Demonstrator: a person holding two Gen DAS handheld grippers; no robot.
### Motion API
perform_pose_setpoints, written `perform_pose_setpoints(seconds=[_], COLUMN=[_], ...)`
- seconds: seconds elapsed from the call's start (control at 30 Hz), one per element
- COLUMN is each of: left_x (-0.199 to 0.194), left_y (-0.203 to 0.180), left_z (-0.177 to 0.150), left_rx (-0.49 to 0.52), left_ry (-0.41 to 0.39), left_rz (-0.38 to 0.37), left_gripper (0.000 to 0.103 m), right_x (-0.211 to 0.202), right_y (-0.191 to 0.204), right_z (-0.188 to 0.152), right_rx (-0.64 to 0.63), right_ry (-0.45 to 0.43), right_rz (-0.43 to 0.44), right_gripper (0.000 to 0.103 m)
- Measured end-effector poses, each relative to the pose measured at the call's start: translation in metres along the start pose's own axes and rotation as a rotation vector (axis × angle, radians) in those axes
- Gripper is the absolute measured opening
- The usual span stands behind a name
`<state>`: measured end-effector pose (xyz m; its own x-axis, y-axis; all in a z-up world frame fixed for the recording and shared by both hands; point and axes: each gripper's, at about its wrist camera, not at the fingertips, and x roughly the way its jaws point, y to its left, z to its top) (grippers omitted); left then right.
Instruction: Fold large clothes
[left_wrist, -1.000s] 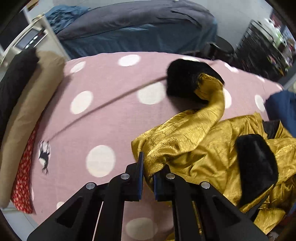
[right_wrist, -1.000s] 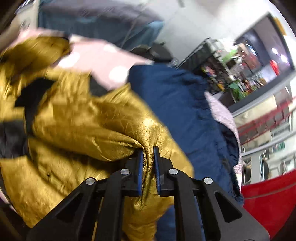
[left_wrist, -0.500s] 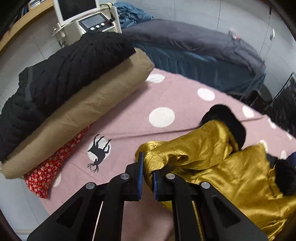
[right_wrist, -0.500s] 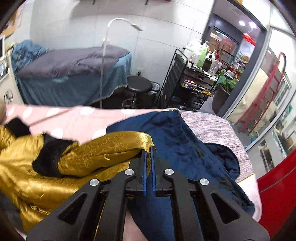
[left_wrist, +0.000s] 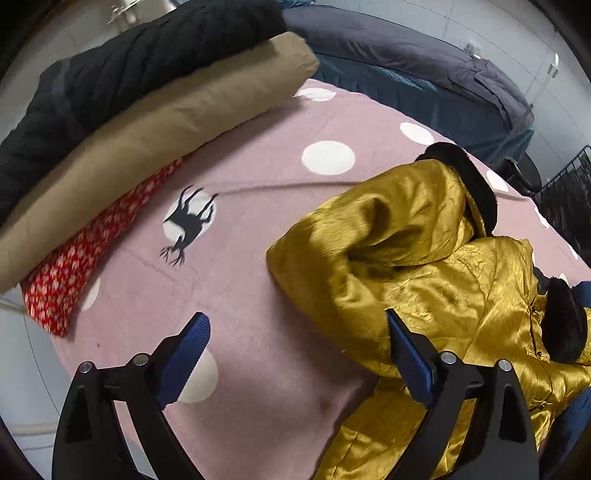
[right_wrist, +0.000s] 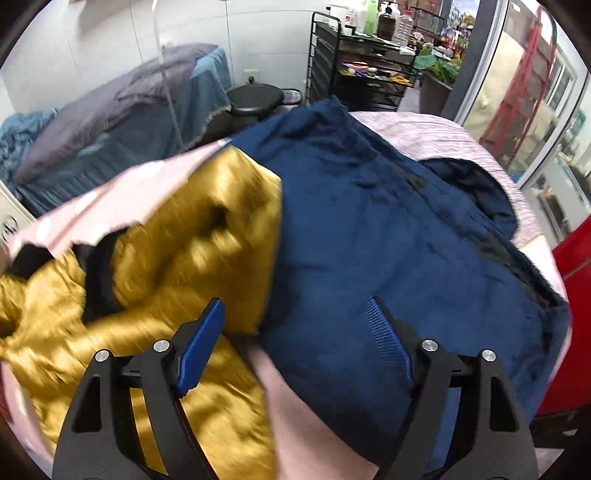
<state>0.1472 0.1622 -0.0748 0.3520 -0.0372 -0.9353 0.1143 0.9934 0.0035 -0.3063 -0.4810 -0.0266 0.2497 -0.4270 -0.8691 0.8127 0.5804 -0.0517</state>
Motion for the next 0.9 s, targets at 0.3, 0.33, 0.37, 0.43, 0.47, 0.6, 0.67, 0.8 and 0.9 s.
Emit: perform_pose_setpoints(seconds=[0.3, 0.33, 0.37, 0.43, 0.47, 0.6, 0.67, 0.8, 0.9], left_x=[-0.011, -0.01, -0.01, -0.006, -0.004, 0.009, 0.014, 0.024, 0.03], left_y=[0.003, 0.002, 0.0, -0.002, -0.002, 0.0, 0.002, 0.0, -0.01], left_z=[-0.029, -0.033, -0.038, -0.051, -0.06, -0.096, -0.115, -0.151, -0.178], left_rx=[0.017, 0.027, 0.038, 0.059, 0.069, 0.081, 0.08, 0.108, 0.149], left_ry=[0.027, 0.035, 0.044, 0.069, 0.086, 0.171, 0.213, 0.296, 0.366], left_rz=[-0.08, -0.087, -0.095, -0.11, -0.117, -0.163, -0.187, -0.217, -0.274], left_gripper=[0.093, 0.093, 0.093, 0.093, 0.093, 0.093, 0.093, 0.093, 0.09], right_x=[-0.002, 0.0, 0.001, 0.005, 0.009, 0.025, 0.037, 0.059, 0.071], right_y=[-0.028, -0.027, -0.026, -0.021, -0.015, 0.006, 0.014, 0.025, 0.031], right_z=[-0.032, -0.037, -0.043, -0.05, -0.059, -0.088, -0.106, -0.138, -0.158], right_rx=[0.128, 0.135, 0.138, 0.135, 0.115, 0.009, -0.037, -0.087, -0.089], right_ry=[0.094, 0.109, 0.119, 0.143, 0.174, 0.255, 0.314, 0.416, 0.489], right_rz=[0.166, 0.187, 0.208, 0.246, 0.268, 0.249, 0.244, 0.229, 0.258], right_gripper=[0.079, 0.079, 0.079, 0.079, 0.079, 0.079, 0.079, 0.079, 0.077])
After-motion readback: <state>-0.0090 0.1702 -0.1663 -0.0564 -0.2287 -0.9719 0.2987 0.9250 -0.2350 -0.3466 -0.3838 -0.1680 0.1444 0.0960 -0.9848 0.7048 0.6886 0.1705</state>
